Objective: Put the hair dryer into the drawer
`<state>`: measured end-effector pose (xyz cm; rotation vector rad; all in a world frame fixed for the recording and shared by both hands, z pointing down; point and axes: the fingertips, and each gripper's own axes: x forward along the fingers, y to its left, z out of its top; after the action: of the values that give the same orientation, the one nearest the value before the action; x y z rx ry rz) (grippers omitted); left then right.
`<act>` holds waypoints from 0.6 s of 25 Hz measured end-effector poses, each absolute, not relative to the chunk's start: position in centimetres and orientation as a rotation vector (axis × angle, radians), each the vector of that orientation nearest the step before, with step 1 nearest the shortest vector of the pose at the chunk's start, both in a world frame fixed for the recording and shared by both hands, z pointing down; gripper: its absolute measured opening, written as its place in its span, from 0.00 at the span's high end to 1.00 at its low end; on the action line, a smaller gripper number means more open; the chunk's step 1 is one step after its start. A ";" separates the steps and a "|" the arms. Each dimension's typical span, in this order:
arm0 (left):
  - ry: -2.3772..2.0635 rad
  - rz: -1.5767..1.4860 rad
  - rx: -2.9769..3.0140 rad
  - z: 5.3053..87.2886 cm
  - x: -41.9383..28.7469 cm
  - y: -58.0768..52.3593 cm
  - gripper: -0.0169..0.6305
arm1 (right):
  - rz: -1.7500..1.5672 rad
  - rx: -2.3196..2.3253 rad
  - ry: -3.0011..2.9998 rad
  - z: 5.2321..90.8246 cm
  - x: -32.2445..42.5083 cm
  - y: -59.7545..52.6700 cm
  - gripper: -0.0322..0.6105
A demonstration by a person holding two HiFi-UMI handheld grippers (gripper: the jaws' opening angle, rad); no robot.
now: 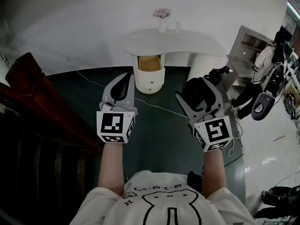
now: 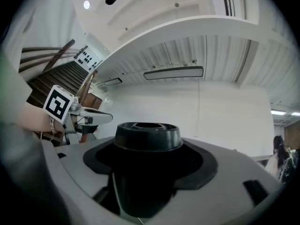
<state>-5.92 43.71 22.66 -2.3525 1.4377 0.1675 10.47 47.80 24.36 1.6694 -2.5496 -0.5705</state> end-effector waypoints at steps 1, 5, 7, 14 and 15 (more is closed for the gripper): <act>1.439 0.173 -2.348 22.8 -5.8 43.8 0.95 | -0.567 1.675 -2.550 24.4 10.9 47.7 0.40; 1.437 0.189 -2.333 22.9 -5.2 43.6 0.95 | -0.555 1.694 -2.548 24.7 12.4 47.1 0.40; 1.441 0.185 -2.325 23.0 -5.0 43.2 0.95 | -0.544 1.685 -2.549 25.1 12.7 46.5 0.40; 1.457 0.160 -2.343 24.2 -4.3 39.7 0.95 | -0.470 1.672 -2.598 26.0 13.4 43.2 0.40; 1.461 0.159 -2.348 24.3 -4.3 38.9 0.95 | -0.470 1.672 -2.589 26.2 13.5 42.5 0.40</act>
<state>-4.30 38.91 24.31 -2.3479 1.4606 0.1590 13.48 42.47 26.19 1.6722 -2.5891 -0.4702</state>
